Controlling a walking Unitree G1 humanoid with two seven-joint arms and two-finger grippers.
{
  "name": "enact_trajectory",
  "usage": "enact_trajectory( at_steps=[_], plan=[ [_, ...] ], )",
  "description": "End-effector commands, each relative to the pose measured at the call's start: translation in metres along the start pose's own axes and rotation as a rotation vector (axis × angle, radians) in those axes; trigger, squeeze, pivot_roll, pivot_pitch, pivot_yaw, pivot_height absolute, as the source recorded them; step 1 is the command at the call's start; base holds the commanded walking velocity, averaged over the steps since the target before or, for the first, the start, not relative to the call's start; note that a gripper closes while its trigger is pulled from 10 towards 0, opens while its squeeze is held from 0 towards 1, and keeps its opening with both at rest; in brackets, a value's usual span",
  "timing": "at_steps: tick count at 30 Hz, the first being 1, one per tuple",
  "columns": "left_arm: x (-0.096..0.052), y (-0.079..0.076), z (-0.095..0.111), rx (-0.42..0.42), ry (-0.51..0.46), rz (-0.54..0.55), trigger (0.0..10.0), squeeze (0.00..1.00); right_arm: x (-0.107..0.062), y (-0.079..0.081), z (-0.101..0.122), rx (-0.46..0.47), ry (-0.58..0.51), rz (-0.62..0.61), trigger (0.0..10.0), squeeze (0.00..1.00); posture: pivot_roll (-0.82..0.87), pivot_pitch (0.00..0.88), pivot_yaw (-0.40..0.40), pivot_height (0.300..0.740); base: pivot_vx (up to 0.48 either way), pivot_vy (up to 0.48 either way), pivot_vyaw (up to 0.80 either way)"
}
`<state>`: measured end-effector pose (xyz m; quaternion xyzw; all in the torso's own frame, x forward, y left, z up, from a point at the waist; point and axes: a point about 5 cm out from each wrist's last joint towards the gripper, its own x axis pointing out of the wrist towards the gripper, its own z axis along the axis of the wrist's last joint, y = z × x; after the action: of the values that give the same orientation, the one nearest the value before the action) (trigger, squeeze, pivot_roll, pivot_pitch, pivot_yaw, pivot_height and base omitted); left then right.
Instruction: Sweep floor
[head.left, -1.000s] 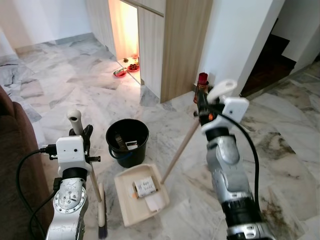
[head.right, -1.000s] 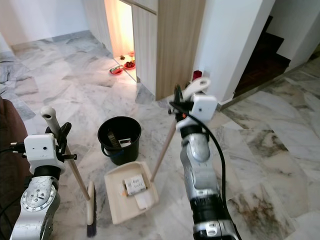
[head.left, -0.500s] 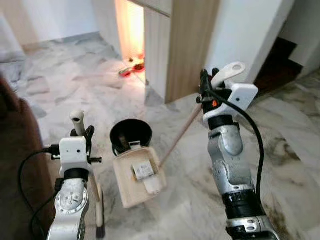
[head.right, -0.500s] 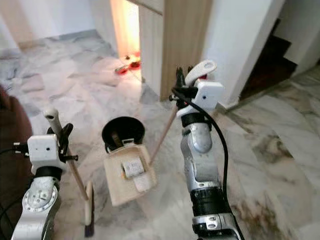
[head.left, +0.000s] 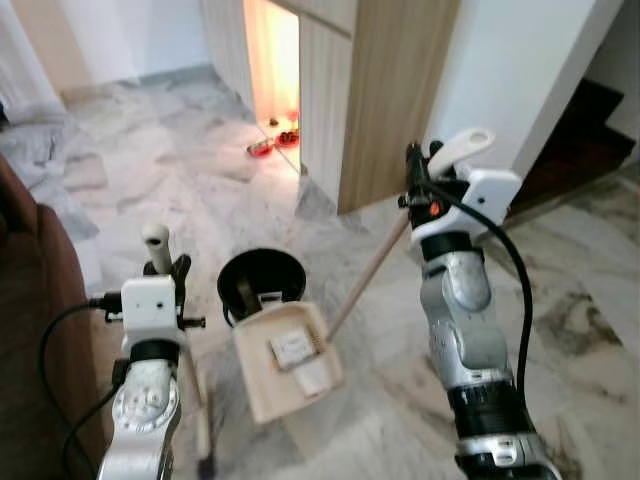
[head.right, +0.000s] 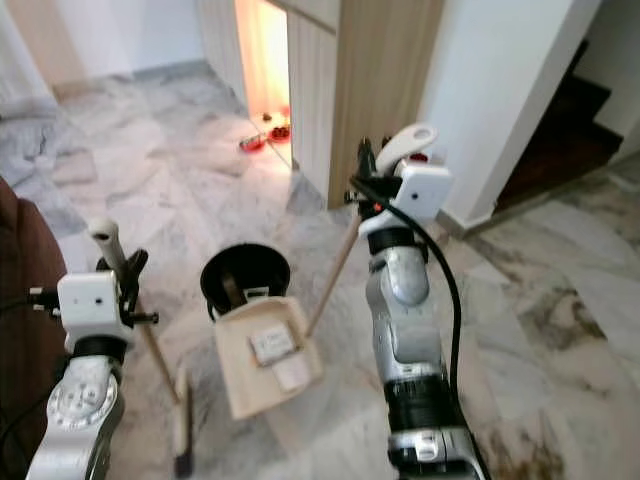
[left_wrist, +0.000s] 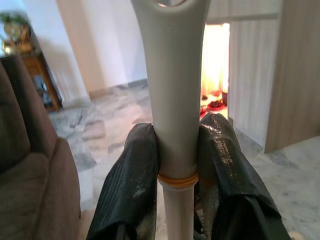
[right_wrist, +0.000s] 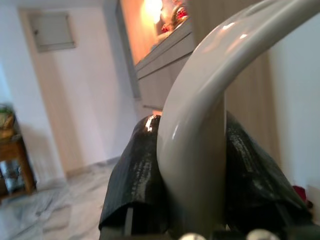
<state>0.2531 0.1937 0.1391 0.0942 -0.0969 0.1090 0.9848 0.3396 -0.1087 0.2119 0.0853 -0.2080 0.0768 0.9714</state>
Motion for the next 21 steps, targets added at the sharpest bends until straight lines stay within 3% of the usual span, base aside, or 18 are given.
enact_trajectory(
  at_steps=[1,7,21],
  plan=[
    [0.0025,0.0038,0.0106,0.032,-0.056,0.015,10.0,0.0,0.0063,0.0115,0.0175,0.052,-0.082,0.029,10.0,0.0,0.07,0.047,-0.012,0.74,0.36,0.0,0.44],
    [0.002,0.0037,0.0105,0.031,-0.055,0.02,10.0,0.0,0.0067,0.012,0.0177,0.053,-0.083,0.036,10.0,0.0,0.07,0.048,-0.016,0.74,0.36,0.0,0.69],
    [0.0014,0.0039,0.0098,0.031,-0.053,0.029,10.0,0.0,0.0081,0.0131,0.0238,0.074,-0.114,0.029,10.0,0.0,0.07,0.048,-0.021,0.74,0.361,0.0,0.0]
  ],
)
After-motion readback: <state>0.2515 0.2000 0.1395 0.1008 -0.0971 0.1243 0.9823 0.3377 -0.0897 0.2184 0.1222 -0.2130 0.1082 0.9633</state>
